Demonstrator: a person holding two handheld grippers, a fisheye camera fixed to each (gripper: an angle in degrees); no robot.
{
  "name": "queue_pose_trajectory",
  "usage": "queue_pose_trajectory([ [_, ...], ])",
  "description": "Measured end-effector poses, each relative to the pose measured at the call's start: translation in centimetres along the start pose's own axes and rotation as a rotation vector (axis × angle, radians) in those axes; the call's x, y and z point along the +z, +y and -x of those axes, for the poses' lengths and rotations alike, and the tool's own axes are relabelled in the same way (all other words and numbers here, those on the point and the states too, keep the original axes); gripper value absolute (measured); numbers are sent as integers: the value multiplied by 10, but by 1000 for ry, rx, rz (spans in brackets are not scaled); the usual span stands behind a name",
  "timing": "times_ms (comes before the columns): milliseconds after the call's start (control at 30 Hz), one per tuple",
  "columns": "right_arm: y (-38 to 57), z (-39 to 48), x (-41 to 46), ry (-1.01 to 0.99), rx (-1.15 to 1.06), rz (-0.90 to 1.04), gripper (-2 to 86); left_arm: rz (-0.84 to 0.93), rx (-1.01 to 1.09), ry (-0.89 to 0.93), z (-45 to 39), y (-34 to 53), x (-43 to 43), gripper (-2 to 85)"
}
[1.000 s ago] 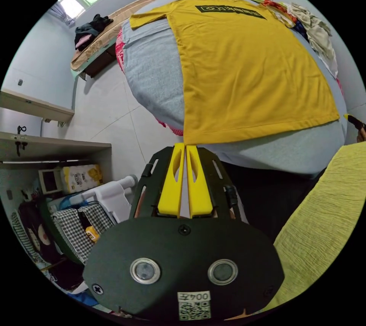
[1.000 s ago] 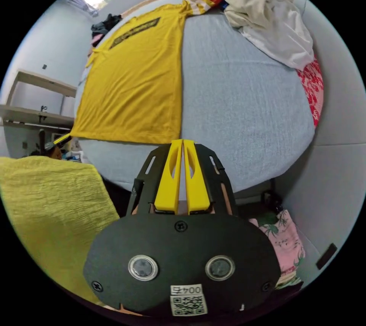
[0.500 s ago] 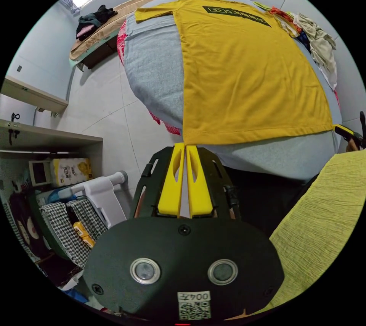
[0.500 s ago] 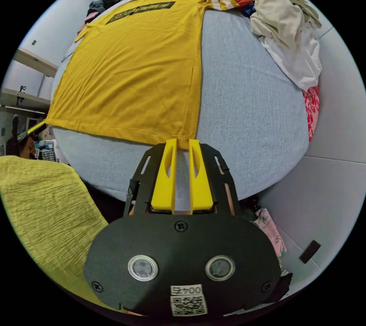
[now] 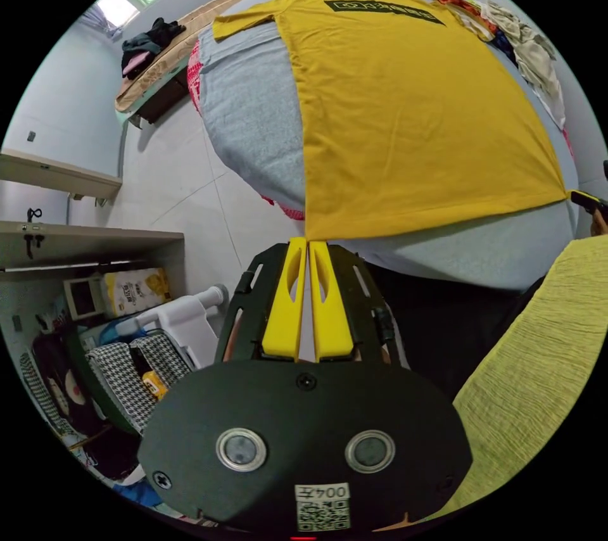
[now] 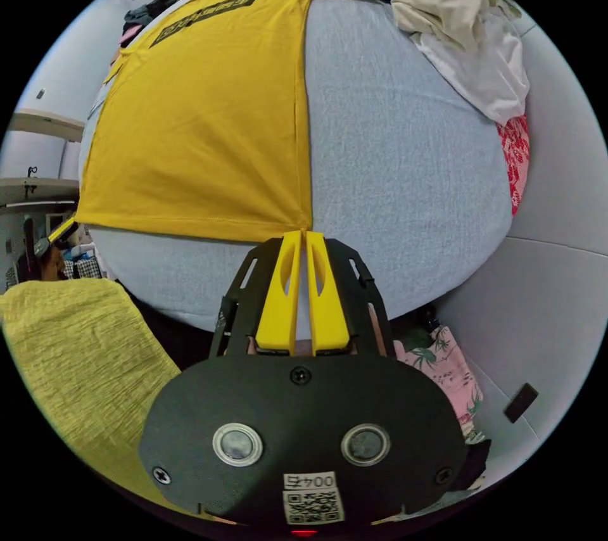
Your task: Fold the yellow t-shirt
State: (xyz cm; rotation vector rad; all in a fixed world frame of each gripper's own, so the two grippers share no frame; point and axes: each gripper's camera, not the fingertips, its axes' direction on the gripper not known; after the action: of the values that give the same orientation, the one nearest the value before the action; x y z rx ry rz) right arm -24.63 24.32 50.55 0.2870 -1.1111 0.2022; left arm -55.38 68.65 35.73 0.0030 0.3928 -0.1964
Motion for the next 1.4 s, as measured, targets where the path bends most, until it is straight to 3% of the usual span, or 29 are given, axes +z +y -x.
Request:
queue_pose_trajectory([
  [200, -35, -11, 15, -29, -57, 149, 9, 110, 4, 153, 35, -27, -6, 5],
  [367, -56, -26, 30, -86, -68, 229, 9, 219, 138, 327, 68, -63, -25, 3],
  [600, -67, -38, 53, -113, -68, 250, 7, 286, 226, 242, 91, -89, -24, 2],
  [700, -69, -41, 63, -109, -70, 253, 7, 225, 186, 270, 105, -64, -25, 2],
  [867, -70, -45, 80, -106, -67, 250, 8, -72, -184, 507, 139, 27, -9, 5],
  [967, -70, -47, 92, -99, -74, 251, 10, -129, -313, 575, 137, 62, 10, 6],
  [1400, -58, -65, 144, -95, -106, 259, 30, -216, -304, 519, 135, 71, -10, 26],
])
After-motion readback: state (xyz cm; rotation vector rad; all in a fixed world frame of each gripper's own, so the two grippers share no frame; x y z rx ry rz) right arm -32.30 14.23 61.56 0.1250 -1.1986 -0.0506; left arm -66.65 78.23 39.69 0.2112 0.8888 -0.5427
